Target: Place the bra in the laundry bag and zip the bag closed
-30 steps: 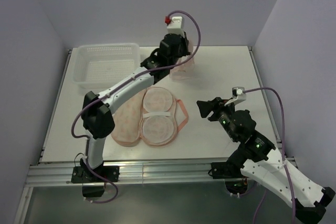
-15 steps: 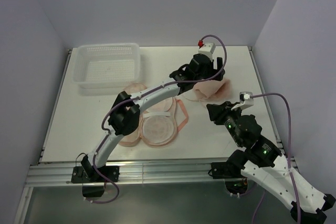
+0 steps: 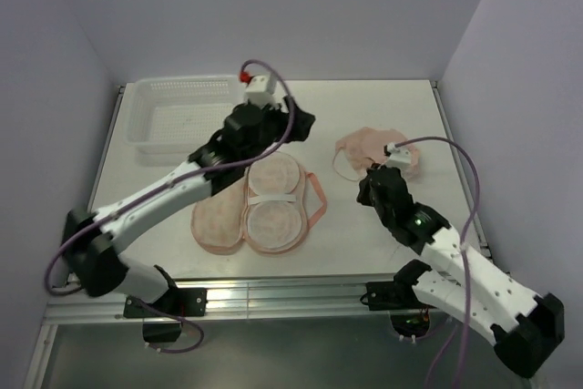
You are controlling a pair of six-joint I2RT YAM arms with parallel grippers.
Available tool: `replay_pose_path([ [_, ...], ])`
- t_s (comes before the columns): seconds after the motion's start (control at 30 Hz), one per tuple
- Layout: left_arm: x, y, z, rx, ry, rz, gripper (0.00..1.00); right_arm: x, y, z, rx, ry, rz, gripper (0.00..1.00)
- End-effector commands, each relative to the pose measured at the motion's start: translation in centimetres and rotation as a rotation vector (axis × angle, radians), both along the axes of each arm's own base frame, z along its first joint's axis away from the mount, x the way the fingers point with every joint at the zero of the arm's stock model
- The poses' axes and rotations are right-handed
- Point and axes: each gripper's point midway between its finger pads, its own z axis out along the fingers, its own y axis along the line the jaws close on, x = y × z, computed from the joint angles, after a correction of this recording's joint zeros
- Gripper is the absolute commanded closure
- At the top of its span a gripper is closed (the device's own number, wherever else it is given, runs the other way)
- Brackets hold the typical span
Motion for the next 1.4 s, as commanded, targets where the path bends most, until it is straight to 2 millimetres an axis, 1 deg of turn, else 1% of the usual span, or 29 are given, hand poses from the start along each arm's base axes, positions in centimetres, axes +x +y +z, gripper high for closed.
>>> replay_pose_path([
  [0.0, -4.6, 2.8, -1.8, -0.094, 0.030, -0.003, 0.31, 3.4, -1.2, -0.3, -0.086, 0.053, -0.064, 0.91],
  [0.03, -5.8, 3.2, -2.4, -0.091, 0.042, -0.012, 0.33, 4.4, -1.6, 0.4, -0.121, 0.044, -0.091, 0.88],
  [0.07, -7.4, 4.7, -3.0, -0.090, 0.048, -0.014, 0.33, 5.2, -1.9, -1.0, -0.168, 0.091, -0.106, 0.85],
  [0.1, -8.6, 5.3, -3.7, -0.080, 0.067, -0.025, 0.33, 6.3, -2.3, -0.3, -0.194, 0.092, -0.124, 0.81],
  [0.13, -9.9, 5.5, -3.8, -0.084, 0.072, -0.052, 0.33, 7.0, -2.7, -0.6, -0.220, 0.109, -0.143, 0.78],
  [0.17, -11.3, 6.5, -3.8, -0.100, 0.066, -0.071, 0.33, 7.8, -3.3, -2.5, -0.280, 0.171, -0.168, 0.74],
  [0.2, -12.2, 6.7, -3.8, -0.111, 0.068, -0.093, 0.32, 9.1, -4.0, -2.1, -0.307, 0.184, -0.183, 0.72],
  [0.23, -13.2, 6.9, -3.9, -0.113, 0.072, -0.119, 0.32, 9.6, -4.5, -2.7, -0.337, 0.217, -0.193, 0.70],
  [0.27, -14.2, 7.4, -3.5, -0.131, 0.063, -0.149, 0.32, 10.3, -5.2, -4.7, -0.407, 0.282, -0.215, 0.68],
  [0.3, -14.9, 7.6, -3.4, -0.128, 0.060, -0.171, 0.32, 11.5, -5.3, -4.1, -0.440, 0.289, -0.209, 0.67],
  [0.33, -15.4, 7.7, -3.5, -0.121, 0.062, -0.188, 0.31, 12.1, -5.8, -4.6, -0.474, 0.315, -0.214, 0.65],
  [0.37, -16.2, 8.1, -3.6, -0.105, 0.061, -0.217, 0.31, 12.5, -6.0, -6.6, -0.531, 0.375, -0.202, 0.64],
  [0.4, -16.6, 8.4, -3.5, -0.101, 0.056, -0.228, 0.30, 13.7, -6.1, -6.0, -0.564, 0.375, -0.200, 0.63],
  [0.43, -16.9, 8.6, -3.4, -0.093, 0.051, -0.235, 0.30, 14.0, -6.2, -6.4, -0.593, 0.397, -0.194, 0.63],
  [0.47, -17.3, 9.2, -3.2, -0.088, 0.042, -0.240, 0.30, 14.5, -6.3, -7.8, -0.630, 0.434, -0.179, 0.62],
  [0.53, -17.5, 9.8, -3.1, -0.072, 0.026, -0.234, 0.29, 16.0, -6.2, -7.5, -0.653, 0.442, -0.169, 0.61],
  [0.57, -17.7, 10.2, -3.1, -0.071, 0.018, -0.232, 0.30, 16.4, -6.6, -8.5, -0.674, 0.471, -0.173, 0.60],
  [0.6, -17.7, 10.3, -3.0, -0.073, 0.014, -0.232, 0.29, 17.5, -6.5, -7.6, -0.677, 0.456, -0.180, 0.59],
  [0.63, -17.9, 10.2, -2.9, -0.079, 0.012, -0.241, 0.29, 17.8, -7.0, -7.5, -0.698, 0.465, -0.197, 0.53],
  [0.67, -18.1, 10.1, -3.2, -0.085, 0.014, -0.253, 0.29, 18.3, -7.4, -8.1, -0.711, 0.479, -0.207, 0.52],
  [0.73, -18.5, 9.7, -3.2, -0.101, 0.014, -0.283, 0.30, 19.5, -7.2, -7.4, -0.696, 0.469, -0.213, 0.46],
  [0.77, -18.4, 9.5, -3.8, -0.093, 0.025, -0.284, 0.30, 19.9, -7.3, -7.7, -0.697, 0.474, -0.217, 0.46],
  [0.8, -18.3, 9.4, -4.1, -0.087, 0.030, -0.282, 0.29, 20.7, -7.2, -7.1, -0.690, 0.457, -0.226, 0.46],
  [0.83, -18.3, 9.4, -4.3, -0.084, 0.031, -0.279, 0.30, 20.9, -7.3, -7.2, -0.694, 0.463, -0.230, 0.46],
  [0.87, -18.3, 9.3, -4.5, -0.080, 0.036, -0.281, 0.29, 21.1, -7.3, -8.0, -0.706, 0.483, -0.226, 0.46],
  [0.9, -18.3, 9.2, -4.4, -0.085, 0.032, -0.285, 0.29, 21.7, -7.3, -7.6, -0.705, 0.478, -0.231, 0.46],
  [0.97, -18.3, 9.2, -4.6, -0.085, 0.035, -0.289, 0.29, 22.1, -7.3, -8.5, -0.710, 0.507, -0.223, 0.51],
  [1.0, -18.3, 9.1, -4.6, -0.086, 0.034, -0.289, 0.30, 22.6, -7.2, -8.3, -0.703, 0.501, -0.221, 0.51],
  [1.37, -17.9, 9.0, -4.9, -0.081, 0.037, -0.277, 0.30, 23.6, -7.0, -10.9, -0.682, 0.585, -0.175, 0.51],
])
